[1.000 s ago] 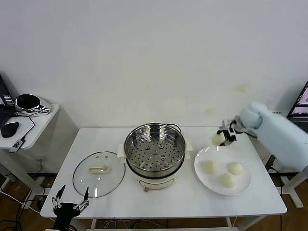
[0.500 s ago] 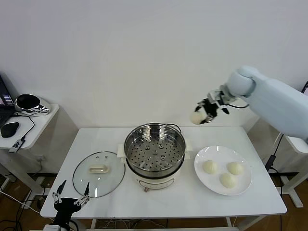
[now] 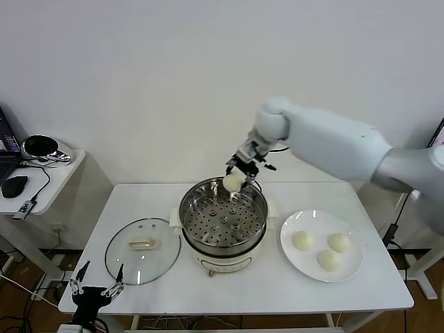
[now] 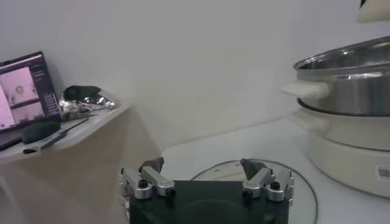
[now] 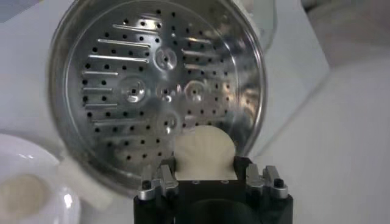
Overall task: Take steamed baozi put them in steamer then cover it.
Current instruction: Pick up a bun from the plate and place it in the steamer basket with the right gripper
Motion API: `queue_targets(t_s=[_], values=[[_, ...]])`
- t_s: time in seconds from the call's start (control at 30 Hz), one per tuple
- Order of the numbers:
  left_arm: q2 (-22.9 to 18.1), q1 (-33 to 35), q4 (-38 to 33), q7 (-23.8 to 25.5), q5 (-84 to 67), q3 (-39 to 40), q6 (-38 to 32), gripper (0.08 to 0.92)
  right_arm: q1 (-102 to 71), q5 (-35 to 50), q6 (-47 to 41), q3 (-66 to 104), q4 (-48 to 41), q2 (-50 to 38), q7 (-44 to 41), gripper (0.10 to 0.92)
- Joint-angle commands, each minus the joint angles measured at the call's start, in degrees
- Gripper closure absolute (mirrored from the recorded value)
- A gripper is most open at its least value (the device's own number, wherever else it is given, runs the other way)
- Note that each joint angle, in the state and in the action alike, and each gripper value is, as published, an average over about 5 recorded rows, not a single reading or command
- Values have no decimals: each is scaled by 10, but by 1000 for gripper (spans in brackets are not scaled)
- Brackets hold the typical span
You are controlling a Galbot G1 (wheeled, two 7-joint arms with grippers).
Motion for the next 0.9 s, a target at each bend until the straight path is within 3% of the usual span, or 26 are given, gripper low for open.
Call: queue_targets(t_s=[0.03,0.67,0.9], values=[[0,0,0,0,0,-1,1,177,-14,-61,81,-26,-35,51,14,437],[-5,3,0,0,-2,-8,-1,177,-83,-208,178,22,-141,82,84,417],[-5,1,0,-1,-3,-8,-2,177,-89,-211,186,26,-154,90,97,254]])
